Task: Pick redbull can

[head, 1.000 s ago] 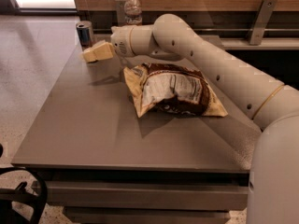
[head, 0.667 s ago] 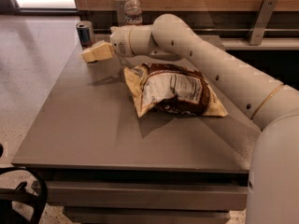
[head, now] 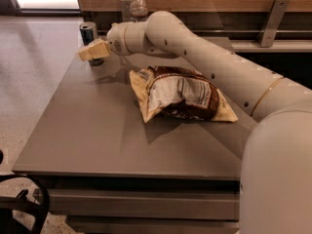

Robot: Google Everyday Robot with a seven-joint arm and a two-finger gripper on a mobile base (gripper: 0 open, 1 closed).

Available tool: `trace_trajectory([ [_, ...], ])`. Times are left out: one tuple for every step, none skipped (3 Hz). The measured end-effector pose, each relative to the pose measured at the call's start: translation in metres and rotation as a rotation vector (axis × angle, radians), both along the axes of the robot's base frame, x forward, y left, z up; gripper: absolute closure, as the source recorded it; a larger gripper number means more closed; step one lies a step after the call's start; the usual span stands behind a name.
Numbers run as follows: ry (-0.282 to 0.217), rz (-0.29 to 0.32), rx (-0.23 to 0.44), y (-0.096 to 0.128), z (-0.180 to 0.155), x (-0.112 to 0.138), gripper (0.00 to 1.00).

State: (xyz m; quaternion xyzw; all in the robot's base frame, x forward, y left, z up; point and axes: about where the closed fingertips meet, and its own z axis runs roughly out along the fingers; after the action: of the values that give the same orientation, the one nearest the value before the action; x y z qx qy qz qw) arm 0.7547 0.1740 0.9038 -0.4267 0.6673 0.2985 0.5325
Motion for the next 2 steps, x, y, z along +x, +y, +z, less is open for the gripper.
trace_trajectory([
  [-0.028,0.001,0.001,0.0129,0.0019,0.0084,0.0],
  [-0.041,0.009,0.033,0.0224,-0.0013,0.0181,0.0],
])
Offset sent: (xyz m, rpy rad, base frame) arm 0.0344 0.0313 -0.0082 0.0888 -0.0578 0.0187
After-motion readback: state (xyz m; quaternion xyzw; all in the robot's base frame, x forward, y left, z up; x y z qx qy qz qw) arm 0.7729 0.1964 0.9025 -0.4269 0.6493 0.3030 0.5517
